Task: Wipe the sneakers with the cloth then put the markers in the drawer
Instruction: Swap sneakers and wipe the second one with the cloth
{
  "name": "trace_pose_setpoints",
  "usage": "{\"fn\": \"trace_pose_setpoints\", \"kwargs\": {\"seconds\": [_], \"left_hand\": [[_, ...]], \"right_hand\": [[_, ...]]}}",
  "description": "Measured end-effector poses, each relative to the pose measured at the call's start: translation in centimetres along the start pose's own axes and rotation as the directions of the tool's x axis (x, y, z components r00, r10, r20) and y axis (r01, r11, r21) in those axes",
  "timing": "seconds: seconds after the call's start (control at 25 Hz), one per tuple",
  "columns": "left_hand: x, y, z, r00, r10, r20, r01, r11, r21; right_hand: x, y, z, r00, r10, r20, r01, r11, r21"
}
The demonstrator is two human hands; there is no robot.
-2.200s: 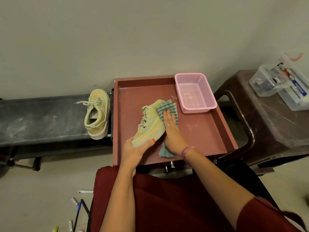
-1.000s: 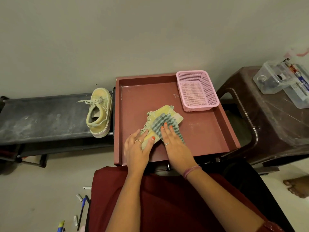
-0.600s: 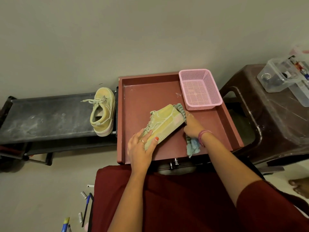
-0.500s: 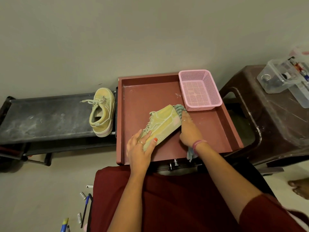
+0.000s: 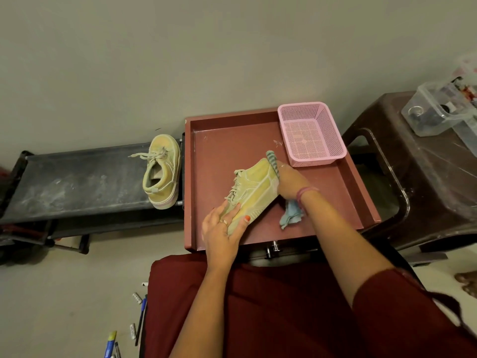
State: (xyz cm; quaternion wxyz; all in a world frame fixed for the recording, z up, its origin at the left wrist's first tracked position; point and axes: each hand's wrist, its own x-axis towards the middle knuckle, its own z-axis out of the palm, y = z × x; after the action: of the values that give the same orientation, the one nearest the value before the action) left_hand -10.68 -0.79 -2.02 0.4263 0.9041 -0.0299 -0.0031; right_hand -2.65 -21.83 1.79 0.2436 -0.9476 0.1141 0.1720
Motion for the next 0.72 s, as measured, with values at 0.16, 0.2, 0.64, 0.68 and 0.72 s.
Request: {"fn": "trace_pose_setpoints", "kwargs": {"seconds": [0.16, 0.2, 0.64, 0.68, 0.72], "left_hand": [[0.0, 0.1, 0.1, 1.000, -0.007, -0.010, 0.007, 1.000, 0.023], [0.1, 0.1, 0.0, 1.000, -0.023, -0.012, 0.023, 1.000, 0.013], [0.6, 0.0, -0.4, 1.000, -0.007, 0.022, 0.008, 1.000, -0.012], [0.6, 0.0, -0.4, 1.000, -0.008, 0.023, 0.008, 1.000, -0.011], [0.4, -0.1, -0.4, 1.000, -0.008, 0.024, 0.008, 1.000, -0.006]], "right_hand": [[1.0, 0.4, -1.1, 0.997, 0.048, 0.052, -0.051, 0.996, 0.068], [-0.1, 0.0, 0.2, 0.999, 0.029, -0.016, -0.028, 0.999, 0.034], [-6.3, -0.4, 5.7, 0.935, -0.137, -0.328, 0.111, 0.989, -0.097], [-5.0, -0.2, 4.8, 0.951, -0.034, -0.308, 0.033, 0.999, -0.007], [-3.7, 0.4, 3.8, 0.967, 0.062, -0.247, -0.036, 0.994, 0.107]]}}
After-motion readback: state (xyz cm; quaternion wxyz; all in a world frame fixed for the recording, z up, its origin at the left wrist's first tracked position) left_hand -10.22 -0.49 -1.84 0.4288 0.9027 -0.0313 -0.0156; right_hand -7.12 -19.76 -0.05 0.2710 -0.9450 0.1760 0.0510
